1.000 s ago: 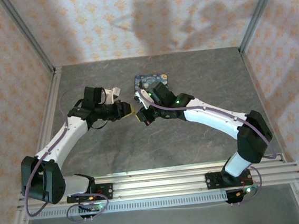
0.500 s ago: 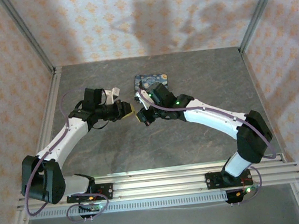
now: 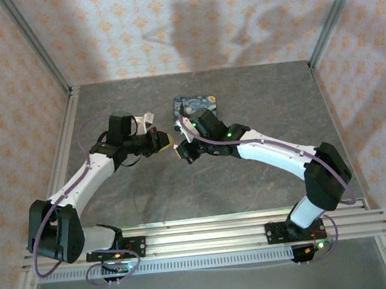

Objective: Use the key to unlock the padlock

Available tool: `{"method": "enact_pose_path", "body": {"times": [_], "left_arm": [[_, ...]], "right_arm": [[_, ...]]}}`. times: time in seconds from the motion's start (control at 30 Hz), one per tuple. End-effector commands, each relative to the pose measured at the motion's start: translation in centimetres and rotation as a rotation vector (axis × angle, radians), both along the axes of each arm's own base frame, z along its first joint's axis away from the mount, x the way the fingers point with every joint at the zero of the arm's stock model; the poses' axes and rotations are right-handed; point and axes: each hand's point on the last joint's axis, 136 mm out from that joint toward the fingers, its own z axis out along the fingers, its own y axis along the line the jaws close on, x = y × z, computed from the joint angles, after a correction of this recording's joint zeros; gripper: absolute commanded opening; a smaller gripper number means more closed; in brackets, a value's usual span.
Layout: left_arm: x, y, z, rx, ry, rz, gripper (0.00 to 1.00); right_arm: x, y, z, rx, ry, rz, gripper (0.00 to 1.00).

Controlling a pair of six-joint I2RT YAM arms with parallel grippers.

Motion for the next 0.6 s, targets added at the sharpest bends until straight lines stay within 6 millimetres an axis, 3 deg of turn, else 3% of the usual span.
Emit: {"method": "enact_pose_path", "body": {"times": [0.0, 0.17, 0.23, 0.37, 0.47, 0.57], "left_arm": [[-0.1, 0.0, 1.0, -0.004, -0.06, -0.027, 0.0], [-0.3, 0.0, 1.5, 0.022, -0.102, -0.059, 0.0], [-0.3, 0.0, 2.0, 0.041, -0.158, -0.087, 0.0], [-0.4, 0.1, 3.0, 0.057, -0.228, -0.102, 0.0], [-0.3, 0.3, 3.4, 0.087, -0.265, -0.106, 0.0], [-0.3, 0.4, 3.6, 0.107, -0.293, -0.113, 0.0]], "right_arm": [[0.0, 0.2, 1.4, 0.044, -0.043, -0.009, 0.0], [0.3, 0.0, 2.1, 0.064, -0.069, -0.031, 0.02], [0.5, -0.2, 2.5, 0.072, -0.082, -0.05, 0.12], [0.7, -0.7, 3.5, 0.111, -0.095, -0.077, 0.17], [0.9, -1.4, 4.2, 0.13, -0.092, -0.111, 0.34], [1.1, -2.4, 5.0, 0.139, -0.1, -0.162, 0.38]]}}
